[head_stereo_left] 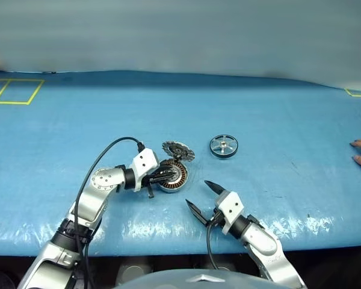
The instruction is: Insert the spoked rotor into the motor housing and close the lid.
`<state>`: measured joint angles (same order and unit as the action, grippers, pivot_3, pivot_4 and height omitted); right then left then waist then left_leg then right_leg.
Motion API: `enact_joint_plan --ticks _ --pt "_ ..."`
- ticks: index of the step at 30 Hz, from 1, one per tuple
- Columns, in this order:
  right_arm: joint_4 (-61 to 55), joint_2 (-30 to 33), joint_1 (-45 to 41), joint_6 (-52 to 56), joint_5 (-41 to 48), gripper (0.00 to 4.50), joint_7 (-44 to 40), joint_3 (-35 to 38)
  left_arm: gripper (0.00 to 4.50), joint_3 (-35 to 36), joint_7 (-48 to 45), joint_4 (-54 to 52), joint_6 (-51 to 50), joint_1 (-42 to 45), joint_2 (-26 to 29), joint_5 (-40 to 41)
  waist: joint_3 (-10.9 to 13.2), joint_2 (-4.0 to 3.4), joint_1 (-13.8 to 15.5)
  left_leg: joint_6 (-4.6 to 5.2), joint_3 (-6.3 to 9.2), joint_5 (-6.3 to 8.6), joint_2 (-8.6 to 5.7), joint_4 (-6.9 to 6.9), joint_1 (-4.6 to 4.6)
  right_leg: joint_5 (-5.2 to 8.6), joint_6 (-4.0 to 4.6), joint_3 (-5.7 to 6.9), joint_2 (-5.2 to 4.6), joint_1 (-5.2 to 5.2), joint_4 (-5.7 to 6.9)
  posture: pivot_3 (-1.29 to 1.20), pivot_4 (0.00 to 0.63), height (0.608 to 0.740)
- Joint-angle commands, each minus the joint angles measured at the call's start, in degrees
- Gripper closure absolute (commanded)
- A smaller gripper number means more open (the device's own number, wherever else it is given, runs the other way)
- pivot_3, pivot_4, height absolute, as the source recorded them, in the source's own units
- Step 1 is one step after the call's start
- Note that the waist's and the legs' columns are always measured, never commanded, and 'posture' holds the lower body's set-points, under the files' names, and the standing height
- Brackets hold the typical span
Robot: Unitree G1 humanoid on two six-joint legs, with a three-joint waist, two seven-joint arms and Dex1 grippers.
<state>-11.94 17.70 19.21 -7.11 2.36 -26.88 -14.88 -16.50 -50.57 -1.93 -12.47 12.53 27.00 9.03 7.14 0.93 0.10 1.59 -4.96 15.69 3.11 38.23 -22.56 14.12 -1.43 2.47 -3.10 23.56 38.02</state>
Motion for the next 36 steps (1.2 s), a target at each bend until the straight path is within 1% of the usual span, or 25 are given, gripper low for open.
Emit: enact_joint_plan --ticks 1,17,24,25,27,30,32,35,36 --pt "-1.99 -0.19 -0.01 -0.30 -0.03 0.07 0.53 0.35 3.87 -0.23 -0.30 0.69 2.26 0.99 -0.21 -1.13 0.00 0.00 0.01 0.00 0.00 0.00 0.00 0.00 -0.01 0.00 0.00 0.00 -0.01 0.00 -0.01 0.00 0.150 0.740" --pt "-1.67 0.12 -0.36 0.06 -0.10 0.07 0.41 0.06 3.87 -0.52 -0.95 2.78 3.09 2.54 -2.31 -1.75 0.00 0.00 0.11 0.03 0.01 0.00 -0.04 0.04 0.00 -0.02 -0.05 0.00 -0.06 -0.02 0.00 0.00 0.150 0.740" --pt "-1.79 0.07 -0.05 0.22 -0.33 0.07 0.78 0.07 3.87 -0.69 -1.41 3.58 2.75 2.82 -2.20 -2.22 0.00 0.00 0.08 0.03 0.01 0.00 -0.04 0.04 0.00 -0.04 -0.07 0.00 -0.05 -0.03 0.00 0.00 0.150 0.740" --pt "-1.80 0.04 -0.01 0.25 -0.37 0.07 0.83 0.06 3.13 -0.59 -1.57 3.39 2.60 2.70 -2.15 -2.02 0.00 0.00 0.08 0.03 0.01 0.00 -0.04 0.04 0.00 -0.04 -0.07 0.00 -0.05 -0.03 0.00 0.00 0.150 0.740" --pt "-1.83 0.00 0.03 0.32 -0.42 0.07 0.88 0.05 2.54 -0.17 -1.93 2.74 2.18 2.35 -2.19 -1.19 0.00 0.00 0.08 0.03 0.01 0.00 -0.04 0.05 0.00 -0.04 -0.07 0.00 -0.05 -0.03 0.01 0.00 0.150 0.740" --pt "-1.91 0.04 0.15 0.30 -0.37 0.07 0.83 0.05 1.48 0.88 -2.18 0.76 2.30 1.44 -2.25 0.39 0.00 0.00 0.06 0.03 0.01 0.00 -0.04 0.05 0.00 -0.04 -0.06 0.00 -0.05 -0.03 0.01 0.00 0.150 0.740" --pt "-2.00 0.10 0.20 0.28 -0.31 0.07 0.76 0.11 0.91 2.33 -2.31 -1.63 1.89 0.64 -2.39 2.61 0.00 0.00 0.05 0.03 0.02 0.00 -0.03 0.05 -0.01 -0.04 -0.07 0.00 -0.05 -0.03 0.01 0.00 0.150 0.740" --pt "-2.16 0.09 0.23 0.24 -0.06 0.07 0.74 0.27 0.91 4.47 -2.33 -5.92 0.11 -1.02 -2.20 6.13 0.00 0.00 0.07 0.03 0.04 0.00 0.20 0.05 -0.01 -0.04 -0.07 -0.03 -0.08 -0.03 0.01 0.00 0.150 0.740" --pt "-2.24 0.08 0.24 0.25 0.01 0.07 0.75 0.33 1.09 4.98 -2.16 -7.09 -0.22 -1.70 -2.02 6.81 0.00 0.00 0.07 0.03 0.02 0.00 0.25 0.05 -0.01 -0.04 -0.07 -0.03 -0.07 -0.03 0.01 0.00 0.150 0.740"
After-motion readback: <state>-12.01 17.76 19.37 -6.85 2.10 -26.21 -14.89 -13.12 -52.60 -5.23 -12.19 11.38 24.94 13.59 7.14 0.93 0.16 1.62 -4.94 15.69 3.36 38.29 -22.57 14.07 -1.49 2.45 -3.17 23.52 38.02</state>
